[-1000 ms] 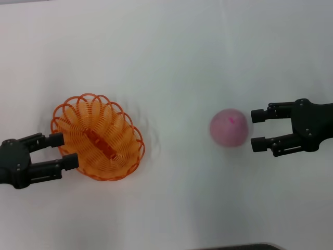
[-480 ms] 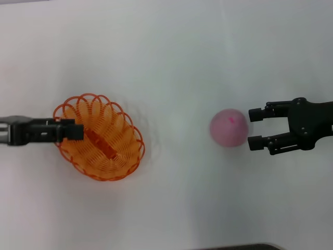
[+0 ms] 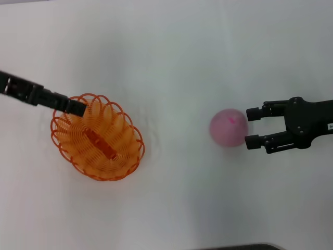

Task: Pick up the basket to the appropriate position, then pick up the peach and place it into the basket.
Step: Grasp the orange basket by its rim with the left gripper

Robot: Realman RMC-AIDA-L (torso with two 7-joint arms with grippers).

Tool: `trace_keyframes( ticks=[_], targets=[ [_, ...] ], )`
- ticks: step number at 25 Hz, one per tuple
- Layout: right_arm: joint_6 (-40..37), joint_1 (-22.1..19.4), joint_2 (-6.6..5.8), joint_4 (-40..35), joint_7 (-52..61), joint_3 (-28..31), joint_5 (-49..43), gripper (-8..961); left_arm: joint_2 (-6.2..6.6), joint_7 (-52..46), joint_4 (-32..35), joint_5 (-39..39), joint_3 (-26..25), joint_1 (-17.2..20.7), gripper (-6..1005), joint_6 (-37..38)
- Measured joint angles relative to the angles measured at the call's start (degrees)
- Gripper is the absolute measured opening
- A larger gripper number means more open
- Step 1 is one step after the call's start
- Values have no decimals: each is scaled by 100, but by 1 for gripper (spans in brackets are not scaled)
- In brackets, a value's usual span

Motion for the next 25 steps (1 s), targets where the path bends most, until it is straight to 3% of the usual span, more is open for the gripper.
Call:
trace_keyframes(
  ticks=[5, 9, 13, 16, 25],
  targets=[
    [5, 11, -2, 0, 15, 0, 0, 882, -176, -136, 507, 766, 543, -289, 824, -519],
    [6, 18, -3, 0, 16, 1, 0, 882, -469, -179, 861, 1499, 1001, -327, 824, -1098],
    [55, 30, -2, 1, 16, 2, 1, 882, -705, -155, 798, 1977, 1202, -318, 823, -1587],
    [93, 56, -2, 8, 16, -35, 1, 882, -753, -137, 492, 2062, 1339, -344, 823, -1863],
    [245, 103, 46, 71, 16, -112, 0, 883, -664, 40, -651, 2164, 1575, -487, 824, -2627]
  ],
)
